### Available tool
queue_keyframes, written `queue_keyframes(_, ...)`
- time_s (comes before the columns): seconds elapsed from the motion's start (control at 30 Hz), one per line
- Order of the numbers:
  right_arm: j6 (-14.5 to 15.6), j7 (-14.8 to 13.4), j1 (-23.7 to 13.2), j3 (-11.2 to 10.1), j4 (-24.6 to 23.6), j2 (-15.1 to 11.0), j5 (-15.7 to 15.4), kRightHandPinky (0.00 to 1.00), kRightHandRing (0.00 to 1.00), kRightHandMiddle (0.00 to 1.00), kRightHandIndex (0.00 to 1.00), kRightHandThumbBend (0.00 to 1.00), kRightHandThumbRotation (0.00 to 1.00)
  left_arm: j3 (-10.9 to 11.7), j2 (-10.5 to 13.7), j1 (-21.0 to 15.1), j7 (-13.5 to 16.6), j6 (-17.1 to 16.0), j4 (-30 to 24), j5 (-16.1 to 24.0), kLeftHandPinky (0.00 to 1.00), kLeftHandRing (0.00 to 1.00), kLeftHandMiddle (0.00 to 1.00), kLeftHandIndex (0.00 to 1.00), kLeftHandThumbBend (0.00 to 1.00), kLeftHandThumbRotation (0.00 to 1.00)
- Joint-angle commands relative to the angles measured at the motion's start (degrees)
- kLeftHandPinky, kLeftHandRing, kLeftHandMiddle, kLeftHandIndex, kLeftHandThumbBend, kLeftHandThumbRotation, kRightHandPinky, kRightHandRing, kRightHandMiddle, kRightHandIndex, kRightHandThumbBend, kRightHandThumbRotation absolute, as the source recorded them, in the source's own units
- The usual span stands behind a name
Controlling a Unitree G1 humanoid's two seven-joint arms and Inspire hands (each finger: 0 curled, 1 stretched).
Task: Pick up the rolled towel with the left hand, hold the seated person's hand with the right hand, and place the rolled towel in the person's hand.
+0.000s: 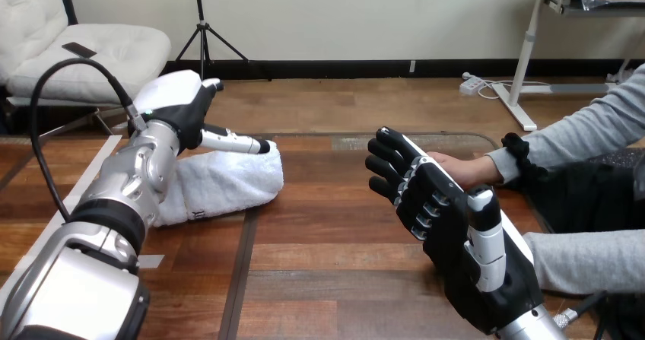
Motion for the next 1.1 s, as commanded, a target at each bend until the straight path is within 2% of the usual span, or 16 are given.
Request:
queue_keyframes(0.0,-1.9,0.2,-1.1,-0.4,-2.4,-0.4,0.7,0.96,0.96,0.96,0.94,0.90,1.00,-1.1,-0.3,-4.3,-0.3,0.5,0.9,0.1,0.89,0.93,0.94,0.92,0.98,0.64)
queue_keyframes(0.3,-2.2,0.2,-0.8,-0.4,-2.7,-0.3,0.6,0.93,0.95,0.95,0.94,0.90,1.00,-2.1,-1.4,-4.3,-1.6,1.8,1.5,-0.1,0.93,0.95,0.96,0.94,0.98,0.67)
queue_keyframes(0.63,-1.9,0.1,-0.1,-0.3,-3.9,-0.3,0.9,0.92,0.95,0.95,0.94,0.90,1.00,-2.7,-2.5,-3.6,-2.0,3.5,1.9,0.2,0.92,0.95,0.96,0.95,0.99,0.69)
queue_keyframes(1.07,-2.0,0.2,1.3,-0.7,-5.4,-0.8,1.2,0.87,0.94,0.94,0.92,0.89,1.00,-3.4,-2.8,-2.2,-2.5,5.2,2.2,0.2,0.93,0.96,0.97,0.96,0.99,0.71)
